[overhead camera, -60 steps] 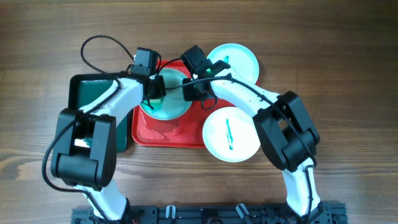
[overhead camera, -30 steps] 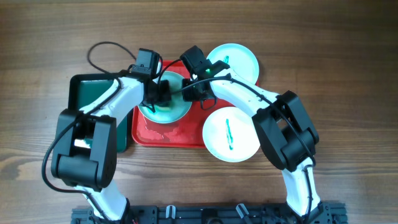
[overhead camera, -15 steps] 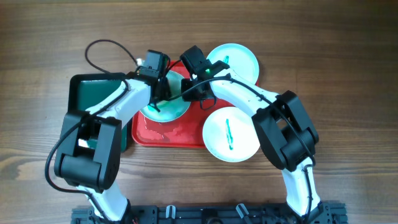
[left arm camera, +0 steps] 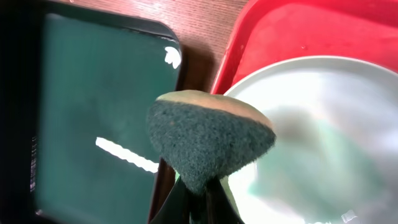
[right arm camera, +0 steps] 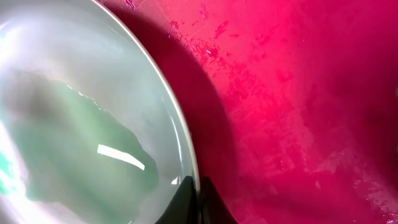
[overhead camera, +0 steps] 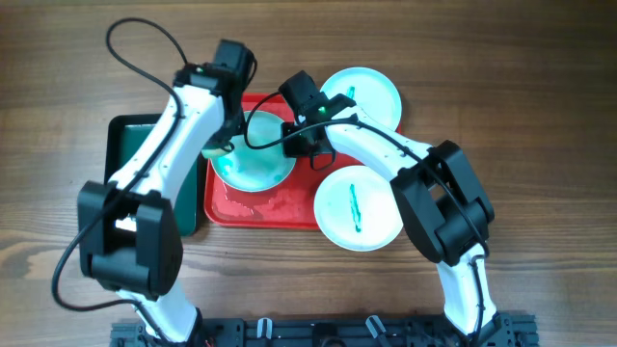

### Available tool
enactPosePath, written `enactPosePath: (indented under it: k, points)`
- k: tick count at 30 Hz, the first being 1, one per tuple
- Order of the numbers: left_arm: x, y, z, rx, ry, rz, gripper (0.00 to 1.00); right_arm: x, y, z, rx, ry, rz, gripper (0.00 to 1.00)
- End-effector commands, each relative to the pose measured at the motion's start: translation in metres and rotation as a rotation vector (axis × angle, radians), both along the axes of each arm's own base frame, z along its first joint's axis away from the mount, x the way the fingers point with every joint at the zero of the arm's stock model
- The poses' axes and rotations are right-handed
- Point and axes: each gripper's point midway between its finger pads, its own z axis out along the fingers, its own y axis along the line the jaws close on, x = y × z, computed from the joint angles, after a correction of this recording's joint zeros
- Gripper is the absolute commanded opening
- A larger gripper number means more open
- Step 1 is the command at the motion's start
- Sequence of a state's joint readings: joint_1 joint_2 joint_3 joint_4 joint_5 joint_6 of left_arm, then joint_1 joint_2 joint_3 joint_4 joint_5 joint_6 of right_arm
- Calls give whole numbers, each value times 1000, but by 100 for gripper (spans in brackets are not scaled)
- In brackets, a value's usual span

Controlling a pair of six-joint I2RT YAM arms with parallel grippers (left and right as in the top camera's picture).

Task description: Clean dirty plates on tray and stack at the side

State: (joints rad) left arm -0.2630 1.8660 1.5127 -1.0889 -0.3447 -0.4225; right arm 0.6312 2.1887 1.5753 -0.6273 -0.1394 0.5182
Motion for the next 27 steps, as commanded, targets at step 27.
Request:
enactPosePath:
  k: [27]
  points:
    - [-3, 112, 17, -351, -40, 365, 4, -35, -47, 268, -992, -1123, -152, 4]
